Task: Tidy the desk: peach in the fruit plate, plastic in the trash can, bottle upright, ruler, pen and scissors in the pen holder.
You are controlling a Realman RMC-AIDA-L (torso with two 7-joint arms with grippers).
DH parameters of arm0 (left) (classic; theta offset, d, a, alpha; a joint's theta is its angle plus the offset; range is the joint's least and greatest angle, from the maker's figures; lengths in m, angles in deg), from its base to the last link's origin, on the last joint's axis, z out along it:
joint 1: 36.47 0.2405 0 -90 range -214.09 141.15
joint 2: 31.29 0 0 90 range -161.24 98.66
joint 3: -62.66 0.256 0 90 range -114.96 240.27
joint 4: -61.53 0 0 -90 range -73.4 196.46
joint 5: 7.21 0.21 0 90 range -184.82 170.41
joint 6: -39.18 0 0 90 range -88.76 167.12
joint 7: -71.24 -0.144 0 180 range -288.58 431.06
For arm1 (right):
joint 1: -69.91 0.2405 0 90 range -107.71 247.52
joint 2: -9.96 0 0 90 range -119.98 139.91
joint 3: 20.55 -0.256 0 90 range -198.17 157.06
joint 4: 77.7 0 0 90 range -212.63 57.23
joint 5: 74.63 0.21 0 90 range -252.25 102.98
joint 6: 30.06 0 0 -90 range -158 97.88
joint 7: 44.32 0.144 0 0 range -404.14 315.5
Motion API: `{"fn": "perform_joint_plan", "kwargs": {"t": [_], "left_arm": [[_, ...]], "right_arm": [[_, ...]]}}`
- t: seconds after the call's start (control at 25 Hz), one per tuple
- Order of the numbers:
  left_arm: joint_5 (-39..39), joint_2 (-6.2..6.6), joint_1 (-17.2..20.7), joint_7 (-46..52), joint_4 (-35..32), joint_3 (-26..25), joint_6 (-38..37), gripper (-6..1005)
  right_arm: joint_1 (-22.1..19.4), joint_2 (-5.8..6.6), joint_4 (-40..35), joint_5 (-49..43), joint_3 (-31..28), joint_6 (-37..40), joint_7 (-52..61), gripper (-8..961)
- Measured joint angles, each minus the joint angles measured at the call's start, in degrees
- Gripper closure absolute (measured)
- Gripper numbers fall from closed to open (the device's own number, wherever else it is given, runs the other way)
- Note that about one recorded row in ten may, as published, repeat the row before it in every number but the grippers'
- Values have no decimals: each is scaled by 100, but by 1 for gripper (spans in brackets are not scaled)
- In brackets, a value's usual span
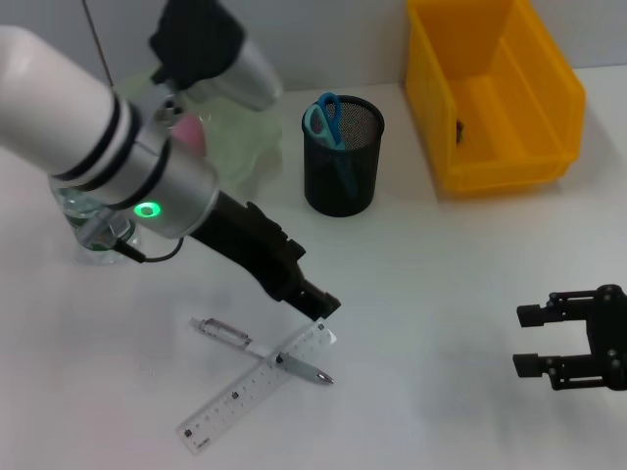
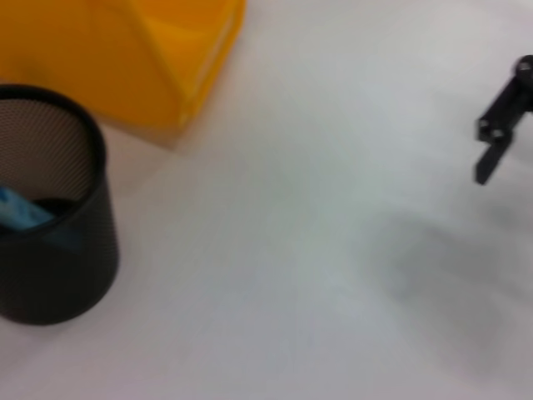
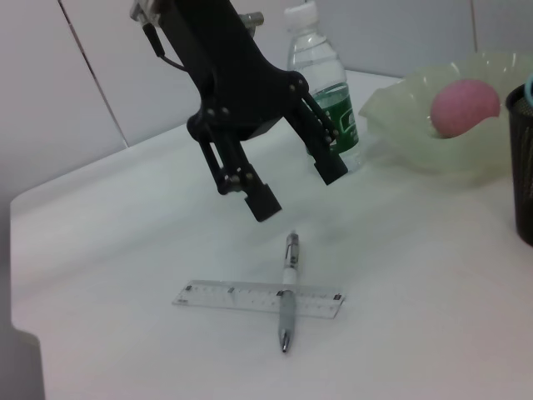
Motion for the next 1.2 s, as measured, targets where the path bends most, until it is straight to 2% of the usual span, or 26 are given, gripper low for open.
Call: {"fn": "perform_joint_plan", "kwargs": {"t": [0.24, 0.64, 0.88, 1.2], "left_arm": [[194, -15, -118, 1041, -68, 559, 357, 164], [339, -21, -151, 2108, -57, 1484, 790, 168], [430, -23, -85, 2523, -81, 2092, 1190, 168], [467, -24, 53, 2775, -54, 2545, 1601, 169]], "right_arm": [[41, 12, -47, -14, -44, 0, -2, 278], [127, 27, -145, -36, -46, 22, -3, 278], [141, 3, -183, -36, -38, 25, -4, 278], [187, -10, -192, -36, -20, 47, 18, 278]]}}
